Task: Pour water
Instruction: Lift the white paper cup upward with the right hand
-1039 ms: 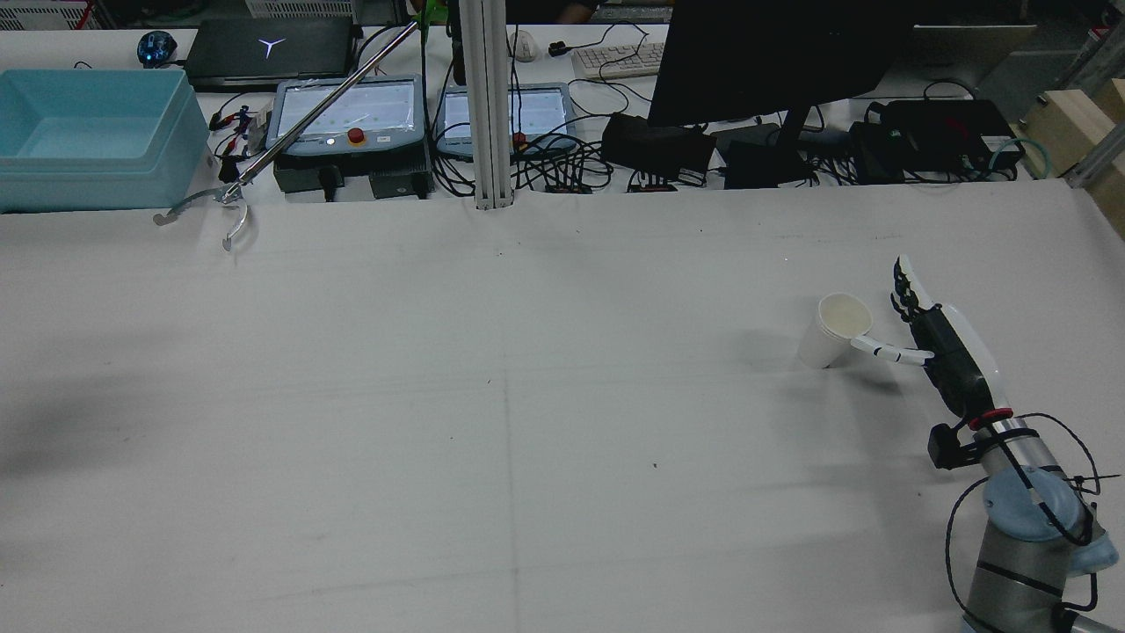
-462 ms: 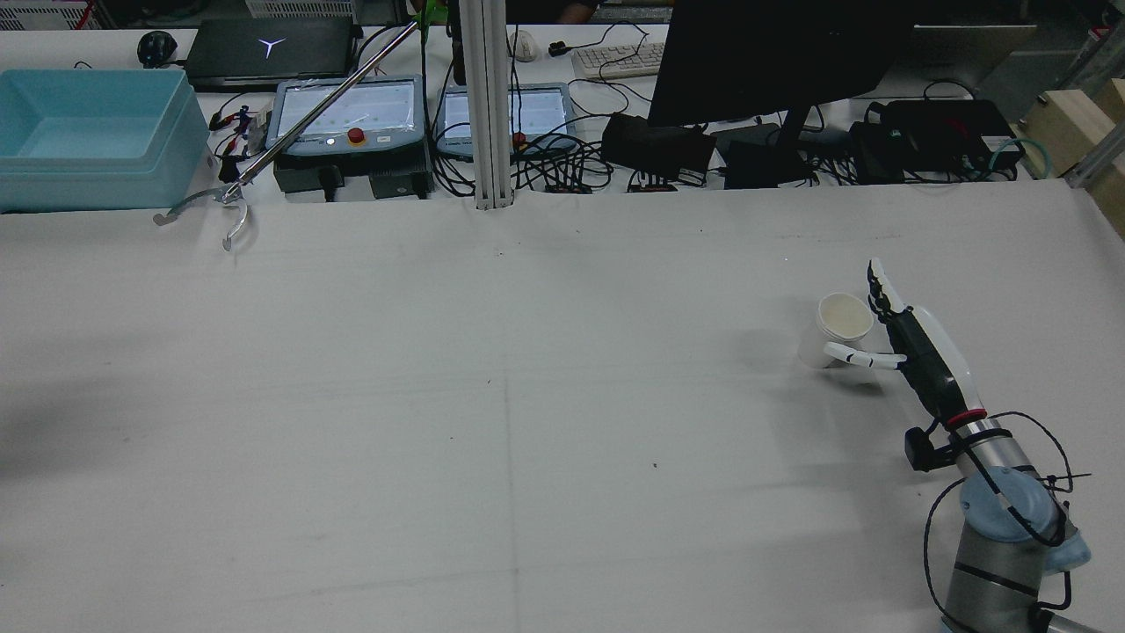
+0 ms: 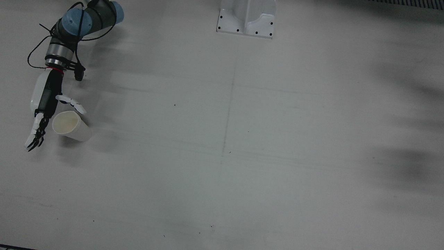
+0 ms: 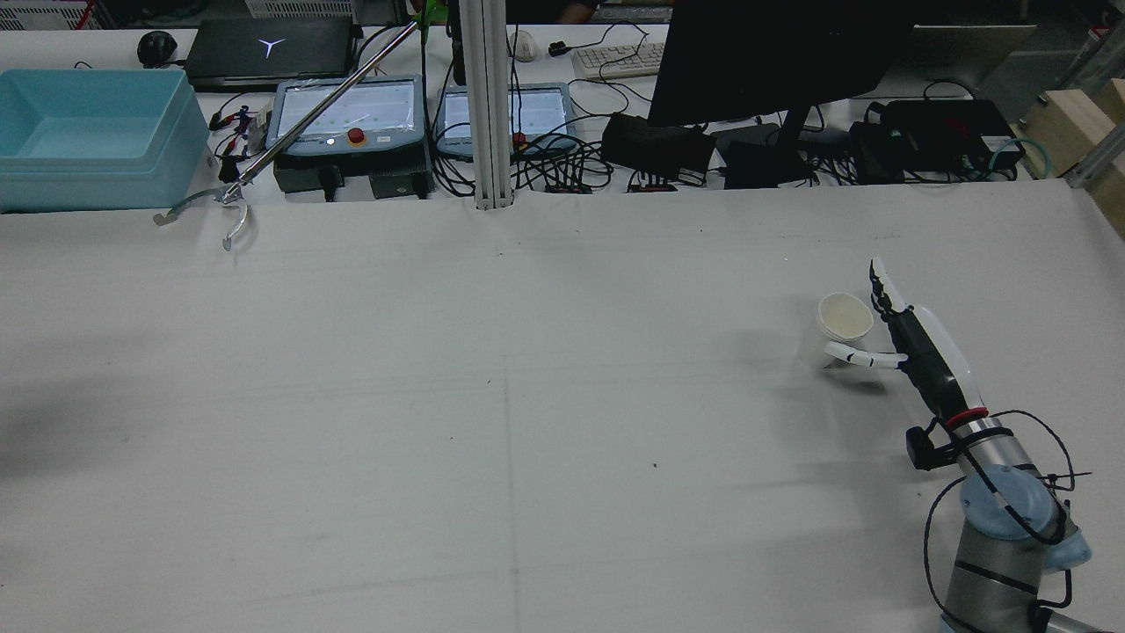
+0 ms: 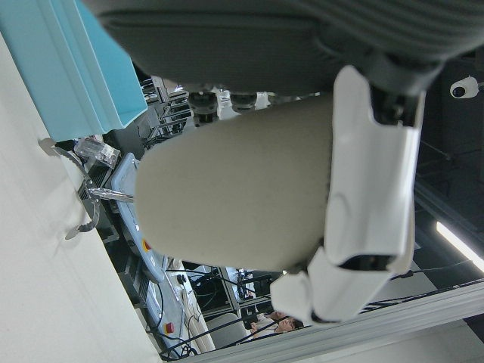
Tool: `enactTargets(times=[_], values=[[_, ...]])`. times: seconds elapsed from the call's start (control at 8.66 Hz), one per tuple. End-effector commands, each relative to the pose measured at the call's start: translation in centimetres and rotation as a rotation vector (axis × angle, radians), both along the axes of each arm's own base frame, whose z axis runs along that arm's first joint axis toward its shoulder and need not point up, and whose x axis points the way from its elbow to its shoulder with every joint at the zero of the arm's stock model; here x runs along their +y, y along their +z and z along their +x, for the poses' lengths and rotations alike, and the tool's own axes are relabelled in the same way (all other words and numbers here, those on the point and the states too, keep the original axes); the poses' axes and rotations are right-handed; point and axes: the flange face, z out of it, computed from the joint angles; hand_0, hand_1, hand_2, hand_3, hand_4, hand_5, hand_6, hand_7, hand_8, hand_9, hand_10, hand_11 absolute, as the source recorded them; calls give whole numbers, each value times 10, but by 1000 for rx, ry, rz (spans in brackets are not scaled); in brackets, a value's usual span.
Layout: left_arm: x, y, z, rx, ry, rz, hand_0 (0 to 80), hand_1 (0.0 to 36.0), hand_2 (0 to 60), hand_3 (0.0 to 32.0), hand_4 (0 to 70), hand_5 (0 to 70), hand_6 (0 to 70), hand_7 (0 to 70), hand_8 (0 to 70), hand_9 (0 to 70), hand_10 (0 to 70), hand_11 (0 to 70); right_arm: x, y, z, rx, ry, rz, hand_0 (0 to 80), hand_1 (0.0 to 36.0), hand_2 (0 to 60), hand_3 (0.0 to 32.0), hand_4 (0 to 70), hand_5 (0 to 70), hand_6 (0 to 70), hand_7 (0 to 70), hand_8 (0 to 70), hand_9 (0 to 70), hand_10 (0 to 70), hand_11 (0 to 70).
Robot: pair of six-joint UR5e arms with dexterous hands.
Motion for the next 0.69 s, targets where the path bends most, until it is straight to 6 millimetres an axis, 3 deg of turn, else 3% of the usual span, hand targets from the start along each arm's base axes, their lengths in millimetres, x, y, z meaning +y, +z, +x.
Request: enactTargets(times=[0.0,0.58], values=[[0,3,0,-2,-1,-2,679,360,600,0,520,700,104,140,31,44,76,145,-1,-2,-4,31,-5,6,459,157,190,0,2,0,0,0,0,18,29,59],[-1,3,0,-1,-4,-2,696,360,600,0,519,700,104,140,31,44,77,147,-2,-1,-5,71,-5,8,458,151,191,0,12,0,0,0,8,34,36,68]])
